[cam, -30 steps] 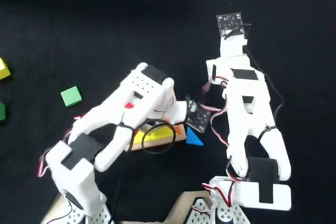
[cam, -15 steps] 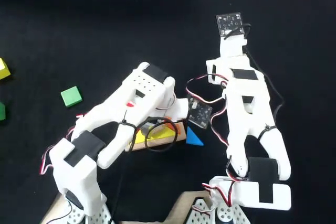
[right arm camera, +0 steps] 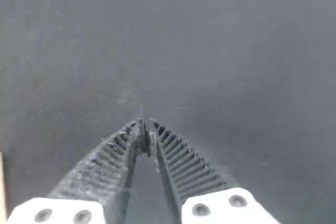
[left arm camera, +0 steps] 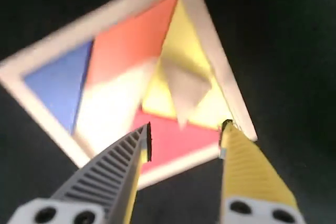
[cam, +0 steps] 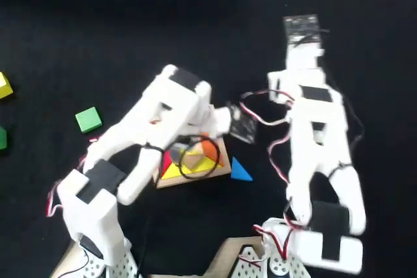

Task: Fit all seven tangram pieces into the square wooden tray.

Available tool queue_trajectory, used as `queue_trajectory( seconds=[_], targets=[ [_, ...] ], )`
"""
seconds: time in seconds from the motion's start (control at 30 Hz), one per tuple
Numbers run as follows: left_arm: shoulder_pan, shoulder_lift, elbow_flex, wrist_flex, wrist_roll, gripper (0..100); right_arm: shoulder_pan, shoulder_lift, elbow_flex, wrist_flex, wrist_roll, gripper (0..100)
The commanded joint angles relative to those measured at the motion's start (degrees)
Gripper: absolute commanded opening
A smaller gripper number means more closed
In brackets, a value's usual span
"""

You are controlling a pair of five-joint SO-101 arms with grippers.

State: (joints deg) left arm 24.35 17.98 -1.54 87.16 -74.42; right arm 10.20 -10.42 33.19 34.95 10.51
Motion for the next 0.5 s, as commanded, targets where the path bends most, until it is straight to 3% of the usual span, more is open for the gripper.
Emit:
queue_trajectory(
  seconds=[0.0,0.17,0.27,0.47],
  targets=[
    [-5.0,-4.1,-5.6,6.0,0.7,16,4.6,-7.0,-5.1,5.2,-4.6,1.1],
    [-10.9,-10.9,-5.4,10.5,1.2,4,3.5,-9.4,-9.7,16.3,-6.2,1.1],
    [-15.0,-16.3,-5.3,13.3,1.8,4,-0.9,-9.5,-11.2,22.2,-3.7,1.1],
    [-24.3,-28.4,-3.3,13.3,20.1,3,-15.0,-9.7,-13.1,34.0,5.5,1.1]
  ],
)
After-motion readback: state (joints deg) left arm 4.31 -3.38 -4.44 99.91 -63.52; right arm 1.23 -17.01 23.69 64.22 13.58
